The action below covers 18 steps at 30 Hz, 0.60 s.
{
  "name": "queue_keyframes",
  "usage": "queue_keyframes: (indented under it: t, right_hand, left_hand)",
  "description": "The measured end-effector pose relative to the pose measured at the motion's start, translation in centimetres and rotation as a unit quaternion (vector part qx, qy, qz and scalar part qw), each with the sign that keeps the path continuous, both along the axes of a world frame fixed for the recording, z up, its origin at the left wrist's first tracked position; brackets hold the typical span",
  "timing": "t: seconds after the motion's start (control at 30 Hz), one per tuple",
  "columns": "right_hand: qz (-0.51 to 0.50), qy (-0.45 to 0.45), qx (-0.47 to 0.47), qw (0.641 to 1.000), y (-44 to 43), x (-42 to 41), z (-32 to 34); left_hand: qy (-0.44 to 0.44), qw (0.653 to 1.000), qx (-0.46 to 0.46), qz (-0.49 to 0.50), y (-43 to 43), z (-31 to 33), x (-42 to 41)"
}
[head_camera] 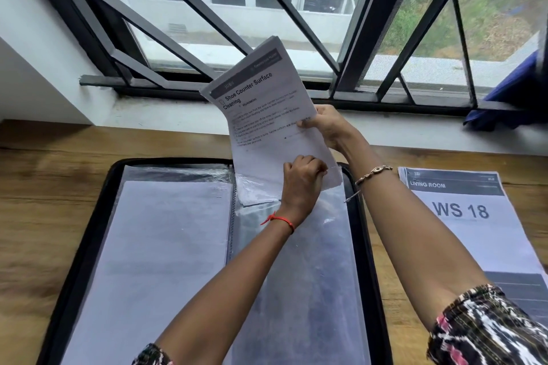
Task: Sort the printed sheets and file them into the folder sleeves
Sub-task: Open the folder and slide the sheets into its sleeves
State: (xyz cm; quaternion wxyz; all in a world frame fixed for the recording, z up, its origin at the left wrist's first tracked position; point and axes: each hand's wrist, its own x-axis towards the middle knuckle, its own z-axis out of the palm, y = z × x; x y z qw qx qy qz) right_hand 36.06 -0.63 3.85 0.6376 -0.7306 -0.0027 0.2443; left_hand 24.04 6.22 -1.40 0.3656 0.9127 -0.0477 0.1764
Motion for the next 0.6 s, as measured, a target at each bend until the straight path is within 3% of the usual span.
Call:
queue_keyframes:
  t: [0.13, 0.3, 0.37, 0.5, 0.6]
  right_hand:
    - [0.076, 0.043, -0.150, 0.985, -2.3, 0.0, -0.9]
    - [0.215, 0.127, -0.204, 0.947, -4.8, -1.1, -1.1]
    - [0.187, 0.117, -0.190, 0.957, -5.1, -1.6, -1.0]
    - [-0.036, 0.045, -0.091, 0.994, -4.5, -1.6, -1.6]
    - [-0.051, 0.001, -0.162, 0.986, -4.2, -1.6, -1.9]
  left_hand:
    - [-0.006, 1.000, -0.002, 0.008, 0.3, 0.4, 0.4]
    - [0.009, 1.000, -0.008, -0.005, 0.1, 0.7, 0.2]
    - [0.015, 1.000, -0.010, -0.013, 0.1, 0.8, 0.0]
    - [0.027, 0.999, 0.013, -0.013, 0.9, 0.3, -0.5]
    - [0.122, 0.991, 0.056, 0.026, 2.5, -0.4, -0.8]
